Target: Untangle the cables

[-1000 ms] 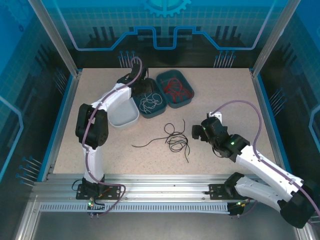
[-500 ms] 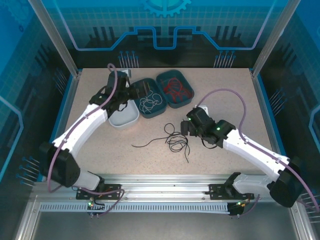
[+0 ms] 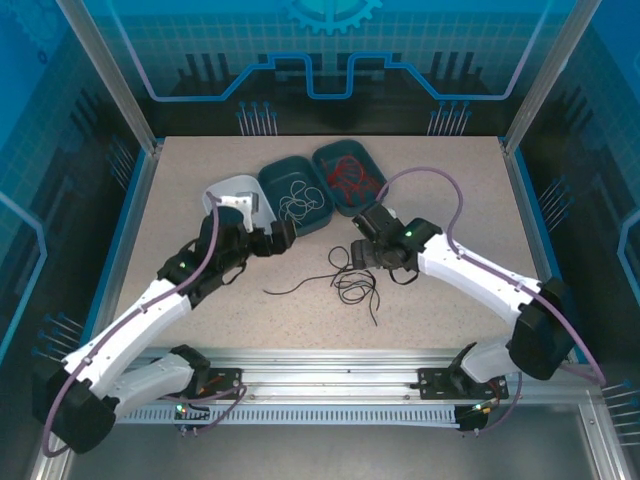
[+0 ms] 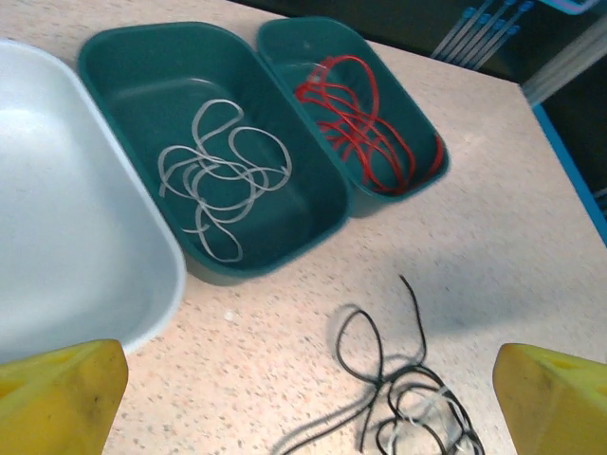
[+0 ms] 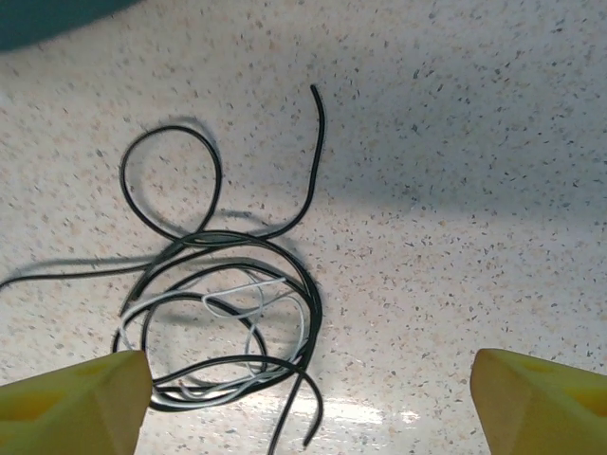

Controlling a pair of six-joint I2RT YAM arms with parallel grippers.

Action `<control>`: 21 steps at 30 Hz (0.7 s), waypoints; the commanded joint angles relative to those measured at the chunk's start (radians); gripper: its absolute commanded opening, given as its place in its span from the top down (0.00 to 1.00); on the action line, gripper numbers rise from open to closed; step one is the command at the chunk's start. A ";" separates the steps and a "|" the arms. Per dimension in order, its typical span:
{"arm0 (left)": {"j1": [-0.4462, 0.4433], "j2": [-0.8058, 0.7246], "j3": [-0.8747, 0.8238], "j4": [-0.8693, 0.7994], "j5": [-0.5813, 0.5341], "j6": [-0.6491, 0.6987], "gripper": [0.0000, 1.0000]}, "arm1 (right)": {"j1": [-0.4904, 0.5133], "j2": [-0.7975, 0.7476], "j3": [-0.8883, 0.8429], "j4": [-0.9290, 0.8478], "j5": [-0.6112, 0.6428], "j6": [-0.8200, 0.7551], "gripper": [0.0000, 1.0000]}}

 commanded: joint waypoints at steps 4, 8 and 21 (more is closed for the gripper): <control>-0.085 -0.056 -0.164 0.128 -0.050 -0.025 0.01 | -0.079 0.091 0.044 -0.034 -0.164 -0.061 0.28; -0.102 -0.039 -0.241 0.197 -0.061 -0.097 0.01 | -0.113 0.149 0.047 -0.014 -0.249 -0.071 0.38; -0.114 0.012 -0.282 0.255 -0.081 -0.131 0.01 | -0.128 0.242 -0.021 0.150 -0.353 0.025 0.50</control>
